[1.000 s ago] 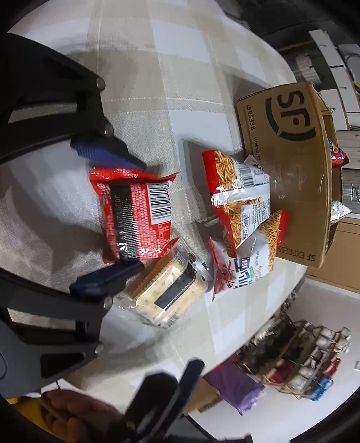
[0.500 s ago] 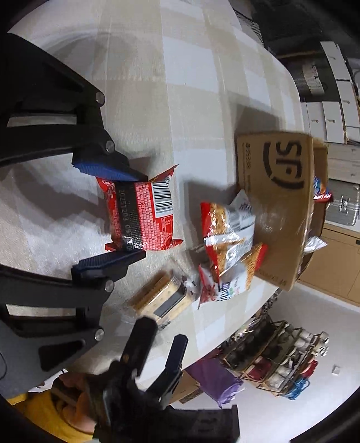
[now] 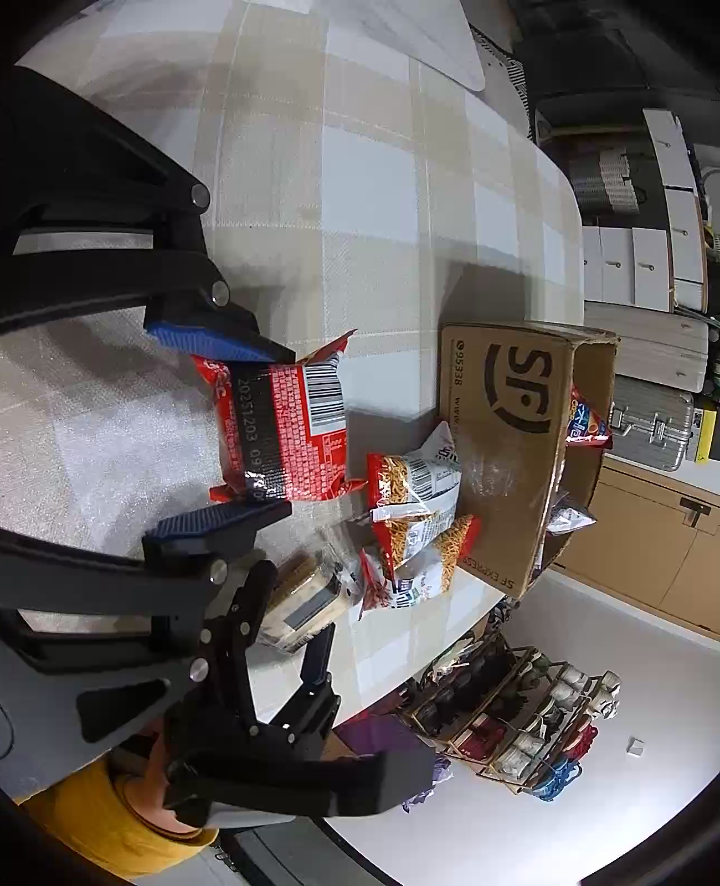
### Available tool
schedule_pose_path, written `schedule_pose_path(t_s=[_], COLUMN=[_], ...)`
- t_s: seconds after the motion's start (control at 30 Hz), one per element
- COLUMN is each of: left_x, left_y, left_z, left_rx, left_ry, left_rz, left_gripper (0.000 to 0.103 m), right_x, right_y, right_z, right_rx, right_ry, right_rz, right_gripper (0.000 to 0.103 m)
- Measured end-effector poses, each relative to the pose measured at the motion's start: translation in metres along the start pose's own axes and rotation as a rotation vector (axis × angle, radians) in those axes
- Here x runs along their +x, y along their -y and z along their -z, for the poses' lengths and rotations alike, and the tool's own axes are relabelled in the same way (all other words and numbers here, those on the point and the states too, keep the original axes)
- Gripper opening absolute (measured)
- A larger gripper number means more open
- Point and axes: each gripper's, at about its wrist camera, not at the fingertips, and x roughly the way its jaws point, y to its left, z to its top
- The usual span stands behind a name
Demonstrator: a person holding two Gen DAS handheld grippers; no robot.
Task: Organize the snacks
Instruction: 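Grasp the red wafer pack with the left tool while the right tool grasps the cracker pack, then lift and carry the red wafer pack and cracker pack over the box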
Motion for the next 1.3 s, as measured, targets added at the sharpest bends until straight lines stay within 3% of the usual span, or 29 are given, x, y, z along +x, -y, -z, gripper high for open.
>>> schedule_pose_path(t_s=[0.03,0.07,0.23,0.63,0.97,1.3], left_x=[-0.001,-0.003,-0.012,-0.044,-0.079,-0.098], left_y=[0.000,-0.001,-0.002,0.003,0.017,0.029], left_z=[0.000,0.000,0.000,0.002,0.000,-0.009], left_rx=[-0.002,-0.004,-0.008,0.003,0.027,0.049], left_ry=[0.003,0.005,0.021,0.069,0.114,0.133], left_rz=[0.000,-0.001,-0.003,-0.003,0.011,0.025], left_gripper=[0.043,0.043,0.043,0.043,0.043,0.043], right_x=[-0.001,-0.002,-0.006,-0.067,-0.122,-0.158], right_y=[-0.001,-0.002,-0.005,0.011,0.008,0.007], right_z=[0.000,0.000,0.004,0.002,-0.008,-0.015], right_rx=[-0.001,-0.009,-0.007,0.141,0.176,0.177], right_ry=[0.005,0.013,0.021,0.198,0.321,0.400], right_rz=[-0.004,-0.006,-0.038,-0.204,-0.318,-0.358], right_gripper=[0.059,0.059,0.059,0.059,0.059,0.059])
